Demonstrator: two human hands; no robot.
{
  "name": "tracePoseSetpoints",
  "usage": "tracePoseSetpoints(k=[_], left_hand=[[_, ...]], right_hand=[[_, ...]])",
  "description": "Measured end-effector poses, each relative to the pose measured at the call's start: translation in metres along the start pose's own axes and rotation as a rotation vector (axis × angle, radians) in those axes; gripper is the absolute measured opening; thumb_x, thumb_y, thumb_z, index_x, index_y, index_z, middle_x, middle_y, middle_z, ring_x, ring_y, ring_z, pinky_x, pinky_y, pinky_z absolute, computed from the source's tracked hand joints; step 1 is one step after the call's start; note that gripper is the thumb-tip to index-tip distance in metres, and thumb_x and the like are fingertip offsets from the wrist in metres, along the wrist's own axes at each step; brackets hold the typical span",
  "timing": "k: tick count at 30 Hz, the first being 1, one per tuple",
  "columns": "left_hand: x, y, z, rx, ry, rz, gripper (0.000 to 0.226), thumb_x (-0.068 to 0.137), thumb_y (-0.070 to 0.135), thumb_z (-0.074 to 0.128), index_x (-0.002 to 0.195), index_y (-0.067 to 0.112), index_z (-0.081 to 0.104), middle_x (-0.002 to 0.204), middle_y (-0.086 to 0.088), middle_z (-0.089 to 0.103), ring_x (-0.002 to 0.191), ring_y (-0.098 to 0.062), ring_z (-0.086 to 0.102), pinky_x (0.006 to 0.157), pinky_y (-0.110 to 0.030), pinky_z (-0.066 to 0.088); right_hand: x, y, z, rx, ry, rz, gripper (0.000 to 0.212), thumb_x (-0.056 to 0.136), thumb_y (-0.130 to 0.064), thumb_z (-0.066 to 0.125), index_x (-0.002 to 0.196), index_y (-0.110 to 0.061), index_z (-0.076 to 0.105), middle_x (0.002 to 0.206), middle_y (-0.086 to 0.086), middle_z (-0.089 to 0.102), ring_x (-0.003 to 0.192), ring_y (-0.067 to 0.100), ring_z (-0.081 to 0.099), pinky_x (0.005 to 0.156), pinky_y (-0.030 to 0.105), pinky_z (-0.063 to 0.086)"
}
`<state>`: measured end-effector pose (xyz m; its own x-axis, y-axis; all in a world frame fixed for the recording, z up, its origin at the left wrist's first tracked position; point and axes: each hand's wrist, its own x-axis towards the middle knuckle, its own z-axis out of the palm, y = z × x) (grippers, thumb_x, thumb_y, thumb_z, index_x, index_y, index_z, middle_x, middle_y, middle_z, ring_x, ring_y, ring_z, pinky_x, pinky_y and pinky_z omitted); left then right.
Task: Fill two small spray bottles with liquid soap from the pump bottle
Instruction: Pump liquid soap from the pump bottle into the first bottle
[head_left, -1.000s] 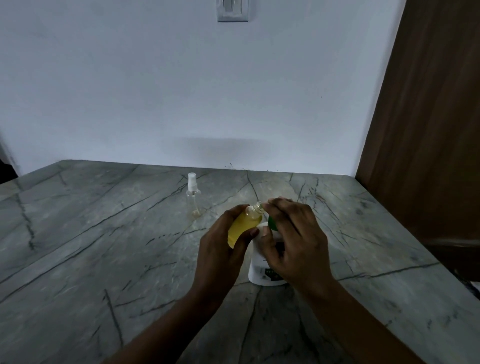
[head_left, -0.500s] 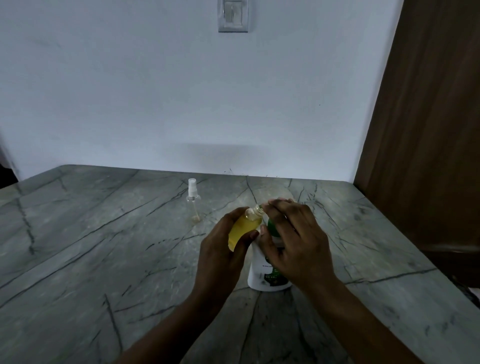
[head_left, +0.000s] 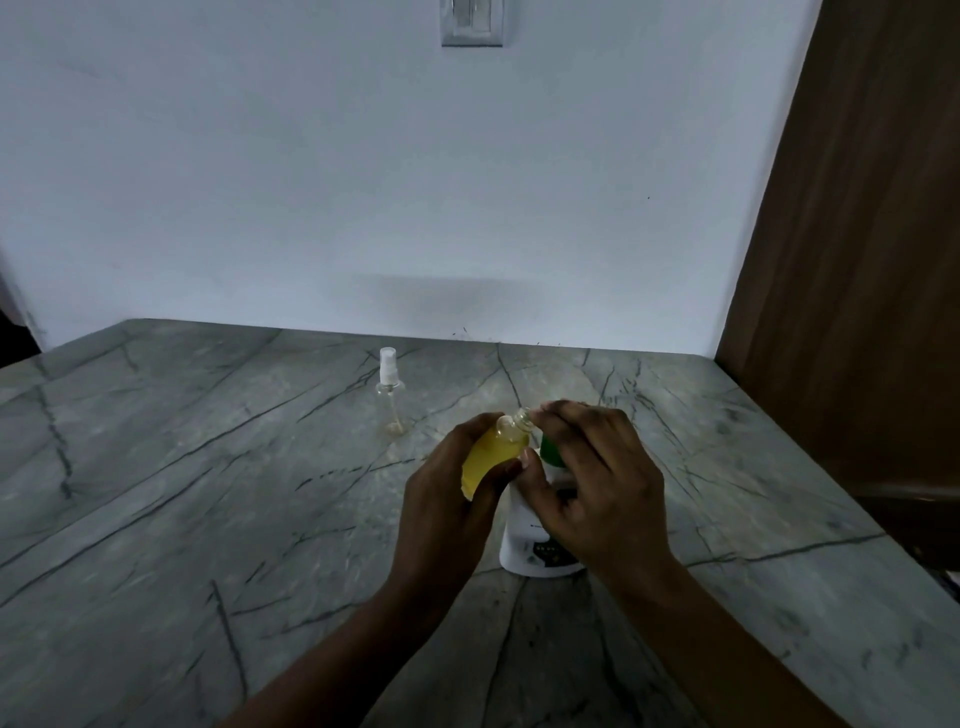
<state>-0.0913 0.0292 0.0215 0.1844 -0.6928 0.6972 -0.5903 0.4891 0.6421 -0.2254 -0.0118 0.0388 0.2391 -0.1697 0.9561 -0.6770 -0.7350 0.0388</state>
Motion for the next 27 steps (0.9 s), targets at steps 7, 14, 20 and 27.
tracePoseSetpoints(k=[7, 14, 20, 27], left_hand=[[0.0024, 0.0031, 0.0, 0.001, 0.016, 0.02, 0.038, 0.082, 0.023, 0.063, 0.117, 0.029, 0.051, 0.102, 0.026, 0.054, 0.094, 0.014, 0.054, 0.074, -0.003, 0.041], [0.0028, 0.0049, 0.0003, 0.001, 0.027, 0.032, 0.037, 0.083, 0.022, 0.063, 0.116, 0.031, 0.05, 0.101, 0.029, 0.053, 0.092, 0.014, 0.054, 0.073, -0.002, 0.04], [0.0022, 0.0037, 0.0, -0.011, 0.012, 0.03, 0.037, 0.082, 0.033, 0.058, 0.118, 0.029, 0.051, 0.103, 0.025, 0.056, 0.094, 0.009, 0.056, 0.075, -0.005, 0.042], [0.0008, -0.0013, 0.0002, -0.013, 0.01, -0.003, 0.036, 0.082, 0.022, 0.065, 0.116, 0.027, 0.054, 0.103, 0.026, 0.057, 0.096, 0.011, 0.055, 0.075, -0.004, 0.041]], right_hand=[[0.0048, 0.0019, -0.0024, 0.014, -0.012, -0.017, 0.034, 0.087, -0.025, 0.056, 0.103, 0.002, 0.07, 0.1, 0.014, 0.068, 0.098, 0.019, 0.053, 0.086, 0.019, 0.04], [0.0052, 0.0017, -0.0047, 0.024, -0.017, 0.003, 0.032, 0.087, -0.023, 0.056, 0.103, 0.001, 0.07, 0.101, 0.013, 0.067, 0.098, 0.018, 0.053, 0.085, 0.017, 0.04], [0.0028, -0.0002, -0.0006, 0.046, 0.004, 0.028, 0.03, 0.085, -0.023, 0.056, 0.104, -0.001, 0.066, 0.1, 0.013, 0.067, 0.098, 0.018, 0.052, 0.088, 0.016, 0.037], [-0.0028, -0.0017, 0.0016, 0.03, -0.023, 0.064, 0.03, 0.084, -0.022, 0.058, 0.1, 0.0, 0.07, 0.1, 0.011, 0.067, 0.098, 0.017, 0.053, 0.091, 0.011, 0.034]])
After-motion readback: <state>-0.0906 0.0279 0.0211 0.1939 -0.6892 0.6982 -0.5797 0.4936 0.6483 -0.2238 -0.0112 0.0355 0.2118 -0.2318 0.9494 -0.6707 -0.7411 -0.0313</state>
